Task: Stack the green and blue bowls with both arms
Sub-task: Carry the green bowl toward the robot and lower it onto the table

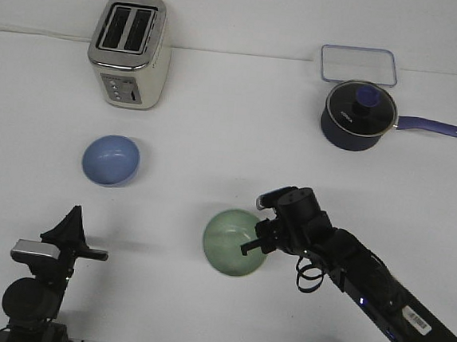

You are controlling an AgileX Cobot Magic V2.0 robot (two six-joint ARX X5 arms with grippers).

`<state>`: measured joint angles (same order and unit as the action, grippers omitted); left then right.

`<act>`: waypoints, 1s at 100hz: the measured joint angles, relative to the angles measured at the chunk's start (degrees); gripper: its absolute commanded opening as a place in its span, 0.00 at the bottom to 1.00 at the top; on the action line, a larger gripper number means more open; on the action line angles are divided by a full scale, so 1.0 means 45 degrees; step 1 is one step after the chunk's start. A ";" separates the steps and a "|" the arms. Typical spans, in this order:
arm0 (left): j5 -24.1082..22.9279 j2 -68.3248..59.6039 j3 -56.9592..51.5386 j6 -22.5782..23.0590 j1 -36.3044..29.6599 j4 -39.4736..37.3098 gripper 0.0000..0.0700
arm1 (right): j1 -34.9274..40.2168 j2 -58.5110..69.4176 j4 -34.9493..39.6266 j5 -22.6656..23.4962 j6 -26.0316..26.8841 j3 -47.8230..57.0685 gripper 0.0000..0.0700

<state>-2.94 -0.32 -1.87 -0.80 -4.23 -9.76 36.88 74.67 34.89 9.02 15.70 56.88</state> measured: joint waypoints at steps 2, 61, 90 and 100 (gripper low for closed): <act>0.0000 0.0000 0.0000 0.0000 0.0000 0.0000 0.02 | 0.0053 0.0058 -0.0005 -0.0049 0.0005 -0.0005 0.00; 0.0000 0.0000 0.0000 0.0000 0.0000 0.0000 0.02 | 0.1161 0.2113 -0.0782 -0.0384 -0.0117 -0.0010 0.00; 0.0000 0.0000 0.0000 0.0000 0.0000 0.0000 0.02 | 0.1190 0.2331 -0.0656 -0.0491 -0.0384 -0.0010 0.12; 0.0000 0.0000 0.0000 0.0000 0.0000 0.0000 0.02 | 0.1200 0.2331 -0.0583 -0.0481 -0.0447 -0.0010 0.32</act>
<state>-2.94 -0.32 -1.87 -0.80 -4.23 -9.76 42.28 85.17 32.27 6.85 13.69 56.84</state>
